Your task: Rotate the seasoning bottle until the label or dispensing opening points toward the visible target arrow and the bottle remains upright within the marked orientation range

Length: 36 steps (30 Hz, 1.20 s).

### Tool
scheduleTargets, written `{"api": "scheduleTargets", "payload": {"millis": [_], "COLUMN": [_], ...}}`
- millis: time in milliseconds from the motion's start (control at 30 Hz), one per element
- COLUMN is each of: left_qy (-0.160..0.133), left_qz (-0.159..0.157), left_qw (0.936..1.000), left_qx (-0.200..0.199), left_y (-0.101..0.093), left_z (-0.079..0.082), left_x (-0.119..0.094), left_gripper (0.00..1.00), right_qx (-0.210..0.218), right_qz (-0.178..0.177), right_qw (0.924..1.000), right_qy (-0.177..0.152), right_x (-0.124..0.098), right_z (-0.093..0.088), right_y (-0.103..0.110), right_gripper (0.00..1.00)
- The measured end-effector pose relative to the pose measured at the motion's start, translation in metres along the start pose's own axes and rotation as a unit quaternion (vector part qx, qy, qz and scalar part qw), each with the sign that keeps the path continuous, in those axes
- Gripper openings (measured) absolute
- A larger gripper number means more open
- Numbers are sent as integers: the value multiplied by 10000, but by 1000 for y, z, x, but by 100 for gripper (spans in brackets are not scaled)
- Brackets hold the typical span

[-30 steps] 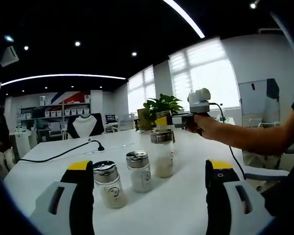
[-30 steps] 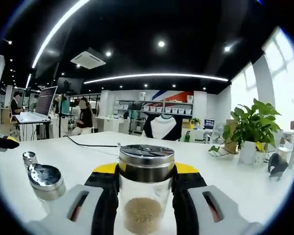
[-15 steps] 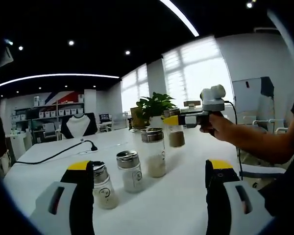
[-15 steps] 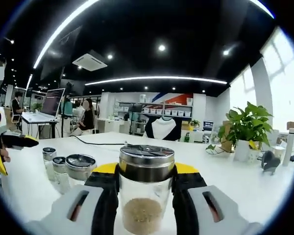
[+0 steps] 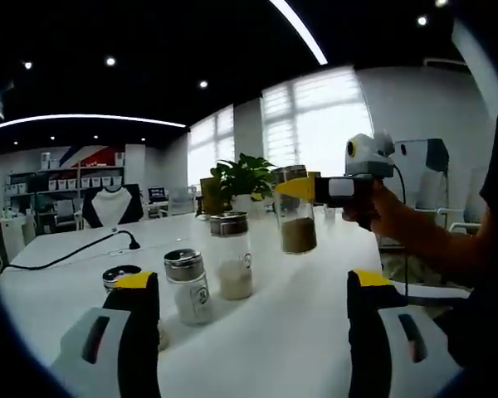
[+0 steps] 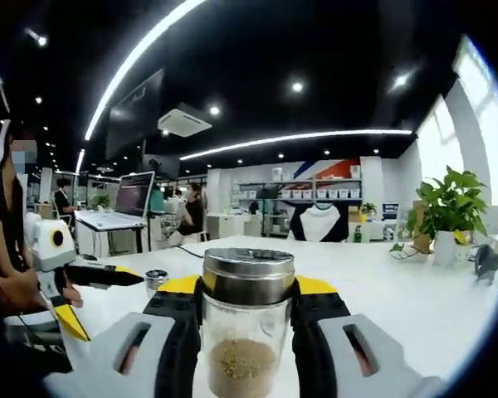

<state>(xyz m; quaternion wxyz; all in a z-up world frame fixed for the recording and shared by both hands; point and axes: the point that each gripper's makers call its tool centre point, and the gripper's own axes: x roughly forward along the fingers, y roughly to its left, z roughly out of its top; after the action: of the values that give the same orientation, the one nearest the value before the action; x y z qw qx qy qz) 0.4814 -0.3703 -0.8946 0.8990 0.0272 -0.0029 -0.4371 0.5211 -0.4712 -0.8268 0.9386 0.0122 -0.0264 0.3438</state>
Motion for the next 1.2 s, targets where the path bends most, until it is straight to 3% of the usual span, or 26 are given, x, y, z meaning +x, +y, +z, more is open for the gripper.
{"api": "scheduleTargets", "payload": {"millis": [133, 267, 333, 467, 533, 600, 633, 733, 833, 900, 1100, 1200], "left_qy": [-266, -437, -510, -413, -452, -458, -440, -364, -432, -522, -653, -679], "left_qz": [-371, -1135, -1142, -1172, -1421, -1738, -1807, -1999, -2161, -2245, -2503, -2402], "left_qw": [9986, 9924, 9915, 9920, 9887, 9837, 9825, 9787, 9752, 9731, 9658, 9681], "left_qx": [-259, -192, -353, -230, -164, -46, 52, 278, 186, 16, -171, -210], "left_y": [-15, -42, -44, -45, -54, -67, -71, -82, -86, -85, -96, -93], "left_z": [7, 11, 13, 7, 8, 8, 8, 5, 8, 11, 15, 16], "left_x": [2, 0, 0, 2, 0, -3, -3, -5, -9, -11, -14, -13], "left_gripper": [94, 78, 74, 69, 65, 61, 60, 61, 57, 50, 50, 49], "right_qx": [423, 583, 650, 724, 668, 659, 682, 696, 703, 692, 644, 642], "right_qz": [787, 1449, 1783, 2222, 2401, 2731, 2994, 3433, 3585, 3809, 4110, 4086], "right_qw": [9959, 9874, 9815, 9721, 9682, 9593, 9511, 9360, 9300, 9205, 9072, 9076], "right_qy": [-167, -267, -239, -197, -205, -276, -321, -359, -398, -530, -616, -716], "right_x": [2, 7, 9, 11, 10, 7, 2, -6, -9, -15, -22, -21], "right_z": [4, 0, -4, -7, -8, -7, -5, -4, -2, 0, 0, 2], "right_y": [36, 67, 84, 108, 117, 131, 141, 157, 162, 168, 179, 178], "right_gripper": [39, 39, 39, 39, 39, 39, 39, 39, 39, 39, 39, 39]}}
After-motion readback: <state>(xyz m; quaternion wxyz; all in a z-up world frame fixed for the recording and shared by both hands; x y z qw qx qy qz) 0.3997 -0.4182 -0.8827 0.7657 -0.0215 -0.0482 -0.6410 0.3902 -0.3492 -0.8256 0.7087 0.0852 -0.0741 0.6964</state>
